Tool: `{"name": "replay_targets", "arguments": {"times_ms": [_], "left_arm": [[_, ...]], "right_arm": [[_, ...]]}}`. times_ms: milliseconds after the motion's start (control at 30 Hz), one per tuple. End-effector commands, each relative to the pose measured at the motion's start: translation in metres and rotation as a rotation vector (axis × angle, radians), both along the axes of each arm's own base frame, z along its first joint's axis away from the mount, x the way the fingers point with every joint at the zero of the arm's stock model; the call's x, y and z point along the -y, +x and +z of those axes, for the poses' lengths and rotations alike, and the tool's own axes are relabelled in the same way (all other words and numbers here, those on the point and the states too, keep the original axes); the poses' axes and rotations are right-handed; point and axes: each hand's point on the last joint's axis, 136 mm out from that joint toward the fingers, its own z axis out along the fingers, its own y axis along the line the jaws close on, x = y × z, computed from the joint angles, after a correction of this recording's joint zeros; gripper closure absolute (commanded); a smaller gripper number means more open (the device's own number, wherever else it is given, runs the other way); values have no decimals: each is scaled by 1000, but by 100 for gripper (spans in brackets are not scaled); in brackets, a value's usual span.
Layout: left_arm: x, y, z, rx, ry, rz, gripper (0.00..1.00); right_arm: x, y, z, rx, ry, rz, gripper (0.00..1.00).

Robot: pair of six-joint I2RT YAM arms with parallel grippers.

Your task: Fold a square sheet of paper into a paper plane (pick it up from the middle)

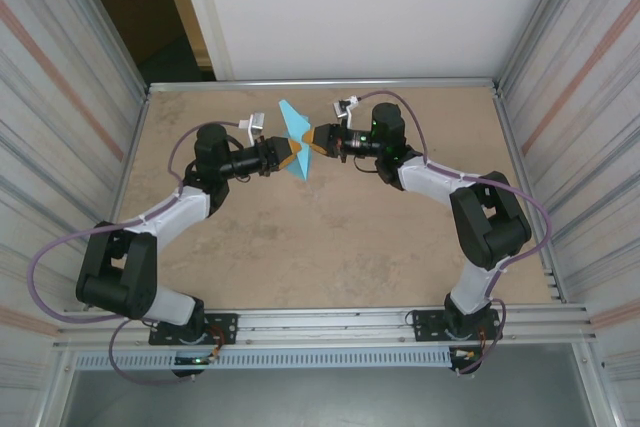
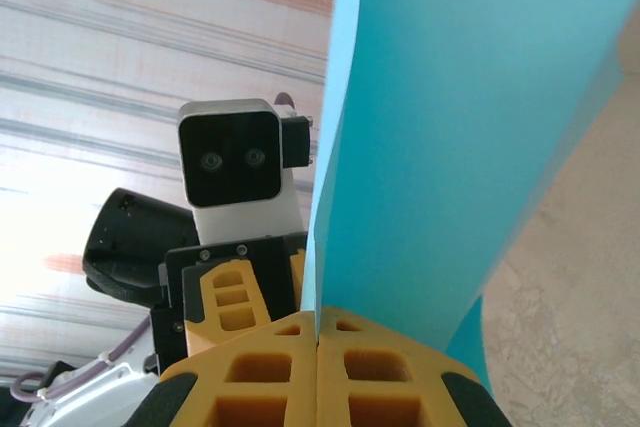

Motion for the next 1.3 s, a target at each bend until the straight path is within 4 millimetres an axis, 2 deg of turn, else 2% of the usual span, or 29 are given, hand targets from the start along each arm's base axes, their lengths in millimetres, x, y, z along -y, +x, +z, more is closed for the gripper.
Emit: {"name": "replay_targets", "arguments": {"times_ms": [0,200,300,367,400,467,567,633,800,1000,1133,1267], "left_arm": [[4,-2,14,61,-15,-24,81],[4,0,11,55,-6,-11,91],[2,1,8,51,19,2,94],[0,1,3,47,47,8,96],[-3,1,0,37,67,15,97],[-11,3,-10,17,123,41,99],[-30,5,-33,-35,240,93,99],[-44,4,-55,-73,380,129,99],[-72,-3,-89,-98,776,167,99],[-106,0,-101,-57,1317,200,99],[-116,6,-101,5,1636,180,99],[-118,13,-112,41,1915,136,98]], "right_arm": [[6,-5,18,36,33,3,96],[8,-5,19,29,35,-7,93],[11,-3,16,11,32,-24,83],[16,0,11,-14,16,-47,72],[20,2,5,-33,-3,-70,68],[30,4,-10,-72,-65,-114,67],[48,3,-44,-105,-251,-180,67],[62,0,-67,-124,-397,-220,66],[86,-7,-101,-165,-588,-271,65],[119,-10,-135,-217,-817,-348,63],[137,-10,-153,-227,-925,-393,61],[150,-10,-164,-237,-979,-423,60]]}}
